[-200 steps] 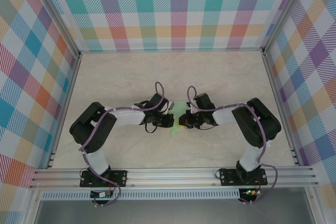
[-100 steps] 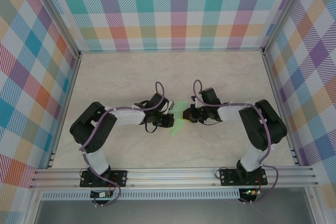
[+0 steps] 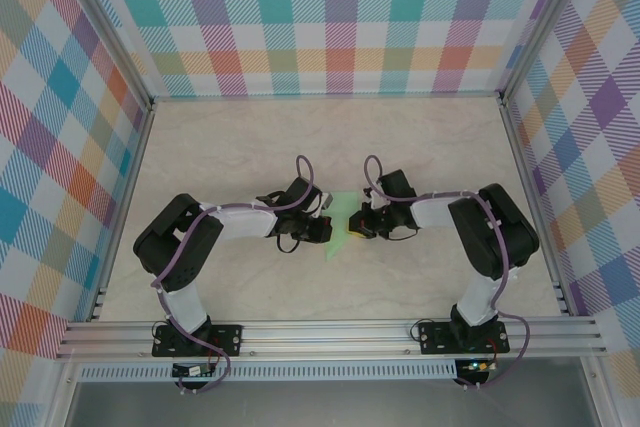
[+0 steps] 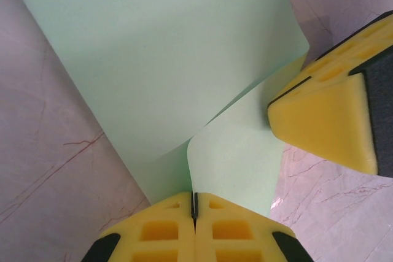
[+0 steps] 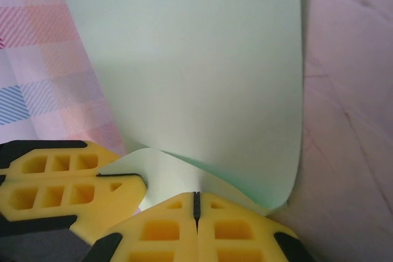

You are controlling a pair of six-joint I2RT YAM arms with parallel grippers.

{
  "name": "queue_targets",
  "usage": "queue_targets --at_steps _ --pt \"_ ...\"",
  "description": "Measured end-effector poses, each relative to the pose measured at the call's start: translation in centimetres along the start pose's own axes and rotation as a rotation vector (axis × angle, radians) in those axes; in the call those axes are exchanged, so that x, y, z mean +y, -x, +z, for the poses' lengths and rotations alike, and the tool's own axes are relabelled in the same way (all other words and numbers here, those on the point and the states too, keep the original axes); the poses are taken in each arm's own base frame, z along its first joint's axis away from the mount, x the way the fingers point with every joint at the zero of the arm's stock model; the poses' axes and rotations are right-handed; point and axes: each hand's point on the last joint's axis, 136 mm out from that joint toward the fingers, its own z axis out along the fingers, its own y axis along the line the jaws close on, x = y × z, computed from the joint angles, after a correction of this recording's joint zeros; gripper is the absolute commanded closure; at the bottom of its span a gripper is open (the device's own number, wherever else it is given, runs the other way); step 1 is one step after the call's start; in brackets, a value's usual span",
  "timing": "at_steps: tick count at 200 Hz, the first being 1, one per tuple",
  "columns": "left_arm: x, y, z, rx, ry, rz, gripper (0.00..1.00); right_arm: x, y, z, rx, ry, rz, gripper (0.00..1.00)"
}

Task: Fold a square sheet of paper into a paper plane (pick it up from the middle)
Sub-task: Third fold the triangle at the center of the table.

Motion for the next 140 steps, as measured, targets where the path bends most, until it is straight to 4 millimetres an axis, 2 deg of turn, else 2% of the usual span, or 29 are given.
queue_targets --at_steps 32,61,103,140 --pt "0.0 0.0 0.0 0.000 0.000 0.000 0.99 1.0 1.8 -1.5 -0.040 0.026 0.000 0.96" --pt "0.0 0.0 0.0 0.000 0.000 0.000 0.99 1.5 2.8 -1.8 -0.061 0.036 -0.016 0.97" --pt "0.0 0.0 0.0 0.000 0.000 0.003 0.99 -0.9 2.5 -0.4 -0.035 -0.019 0.023 0.97" --pt "0.0 0.0 0.0 0.000 0.000 0.003 0.99 -1.0 2.5 -0.3 -0.035 -0.018 0.020 0.96"
